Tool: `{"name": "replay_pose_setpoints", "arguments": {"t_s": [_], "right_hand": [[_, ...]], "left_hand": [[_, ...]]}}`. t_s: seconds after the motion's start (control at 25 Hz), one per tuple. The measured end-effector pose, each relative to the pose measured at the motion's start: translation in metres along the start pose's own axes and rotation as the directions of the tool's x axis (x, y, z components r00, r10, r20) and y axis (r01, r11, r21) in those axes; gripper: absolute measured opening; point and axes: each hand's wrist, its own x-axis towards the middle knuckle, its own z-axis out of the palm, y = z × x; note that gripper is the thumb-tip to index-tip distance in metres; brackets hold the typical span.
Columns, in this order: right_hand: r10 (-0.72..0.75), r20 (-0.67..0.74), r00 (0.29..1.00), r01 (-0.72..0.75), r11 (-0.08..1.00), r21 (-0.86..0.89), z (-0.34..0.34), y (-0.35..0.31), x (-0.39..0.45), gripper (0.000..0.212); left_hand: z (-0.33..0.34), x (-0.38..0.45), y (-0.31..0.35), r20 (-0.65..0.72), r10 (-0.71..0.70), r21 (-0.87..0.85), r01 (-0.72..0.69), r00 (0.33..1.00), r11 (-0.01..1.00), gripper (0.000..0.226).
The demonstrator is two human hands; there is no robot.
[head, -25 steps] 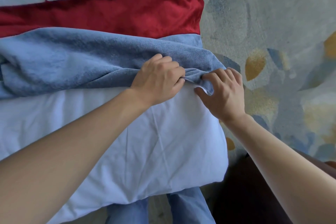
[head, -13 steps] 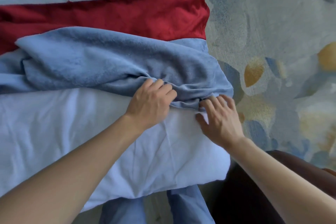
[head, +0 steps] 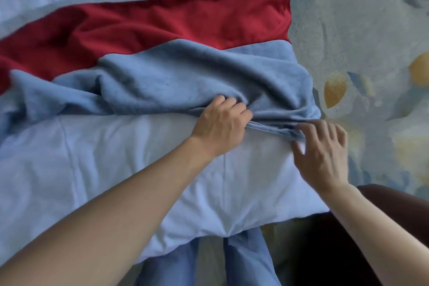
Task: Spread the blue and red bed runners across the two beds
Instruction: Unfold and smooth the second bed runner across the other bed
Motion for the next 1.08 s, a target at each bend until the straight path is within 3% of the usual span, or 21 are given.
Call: {"name": "replay_pose_setpoints", "arguments": {"t_s": [0.16,0.28,0.52,0.64,0.8,1.08], "right_hand": [[-0.125,-0.085,0.988,0.132,0.988,0.076,0.011,-0.077,0.021,0.012],[-0.115,-0.121,0.986,0.129,0.985,0.115,0.014,-0.064,0.029,0.011],[-0.006,-0.058,0.998,0.01,0.997,0.076,0.001,-0.037,0.015,0.017],[-0.147,-0.087,0.985,0.157,0.98,0.121,0.001,-0.079,0.025,0.021],[-0.25,-0.105,0.963,0.264,0.953,0.151,0.007,-0.128,0.038,0.024],[-0.239,-0.138,0.961,0.256,0.959,0.123,0.011,-0.142,0.043,0.01]], "left_hand": [[-0.001,-0.021,0.002,0.019,-0.003,0.013,0.003,1.0,1.0,0.007],[0.0,-0.033,-0.017,0.012,-0.013,0.141,0.011,1.0,0.99,0.013],[-0.022,-0.081,-0.054,-0.075,-0.175,0.251,0.189,0.982,0.949,0.018],[-0.039,-0.113,-0.061,-0.143,-0.28,0.275,0.31,0.949,0.91,0.018],[-0.049,-0.127,-0.065,-0.198,-0.286,0.302,0.336,0.938,0.892,0.012],[-0.036,-0.13,-0.084,-0.033,-0.344,0.238,0.341,0.939,0.909,0.023]]}}
